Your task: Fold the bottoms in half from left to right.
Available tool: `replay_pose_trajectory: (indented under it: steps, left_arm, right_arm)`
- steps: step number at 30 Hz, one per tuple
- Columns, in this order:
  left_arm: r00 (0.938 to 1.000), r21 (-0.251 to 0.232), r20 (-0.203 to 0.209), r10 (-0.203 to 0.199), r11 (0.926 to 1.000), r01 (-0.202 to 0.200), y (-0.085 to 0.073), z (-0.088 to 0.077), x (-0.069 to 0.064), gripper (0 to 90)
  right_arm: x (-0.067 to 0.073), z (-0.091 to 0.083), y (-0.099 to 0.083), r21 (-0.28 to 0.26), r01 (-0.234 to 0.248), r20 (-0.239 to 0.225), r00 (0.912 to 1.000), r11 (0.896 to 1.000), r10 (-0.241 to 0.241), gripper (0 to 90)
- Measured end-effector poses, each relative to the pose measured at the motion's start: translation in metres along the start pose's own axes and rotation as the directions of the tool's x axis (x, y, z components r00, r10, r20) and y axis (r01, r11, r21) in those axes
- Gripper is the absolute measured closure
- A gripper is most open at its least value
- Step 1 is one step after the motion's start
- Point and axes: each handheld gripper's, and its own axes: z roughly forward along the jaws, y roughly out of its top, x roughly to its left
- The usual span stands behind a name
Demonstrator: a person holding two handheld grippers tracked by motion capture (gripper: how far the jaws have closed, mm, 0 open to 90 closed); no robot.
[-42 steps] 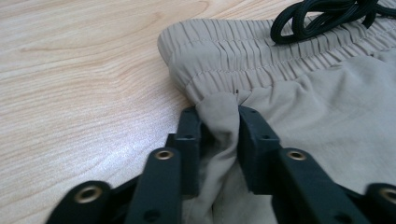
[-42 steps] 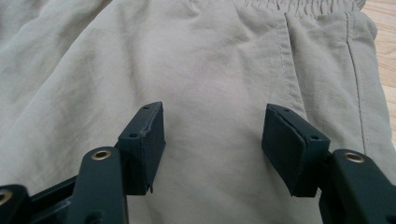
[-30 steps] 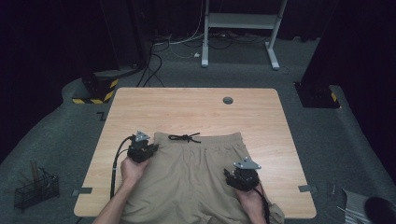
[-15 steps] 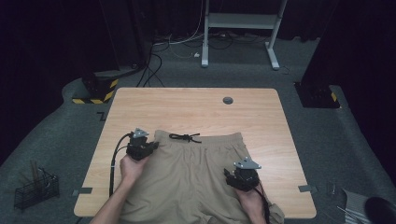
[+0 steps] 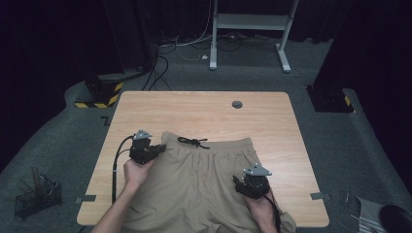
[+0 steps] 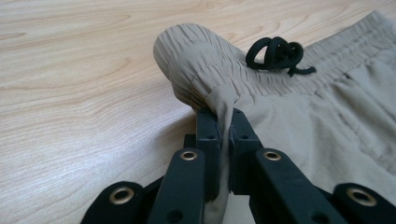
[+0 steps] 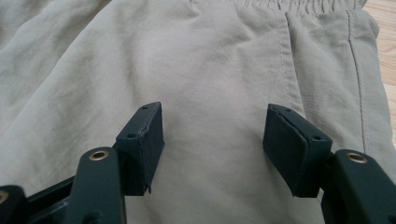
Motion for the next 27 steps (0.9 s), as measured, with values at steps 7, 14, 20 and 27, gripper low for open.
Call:
replay_pose_trajectory:
  steps: [7, 14, 20, 27]
  left_arm:
    - [0.9996, -0.006, 0.020, -0.020, 0.9998, 0.020, 0.003, -0.002, 0.002, 85.9]
    - [0.9998, -0.014, 0.020, -0.007, 0.9999, 0.007, 0.009, -0.004, 0.000, 86.0]
    - [0.9995, -0.020, 0.028, -0.013, 0.9997, 0.013, 0.011, -0.005, 0.002, 86.1]
    - [0.9991, -0.034, 0.037, -0.023, 0.9991, 0.024, 0.016, -0.007, 0.005, 86.2]
  right_arm:
    - [-0.001, 0.000, 0.003, 0.014, 0.008, -0.017, 0.9998, 1.000, -0.008, 40.6]
    - [0.003, 0.000, 0.017, -0.035, 0.004, -0.102, 0.9947, 0.999, -0.007, 42.1]
    - [0.023, 0.011, 0.030, -0.019, 0.055, -0.212, 0.9756, 0.998, -0.057, 42.0]
    - [0.035, 0.024, 0.036, -0.009, 0.088, -0.254, 0.9631, 0.996, -0.088, 42.0]
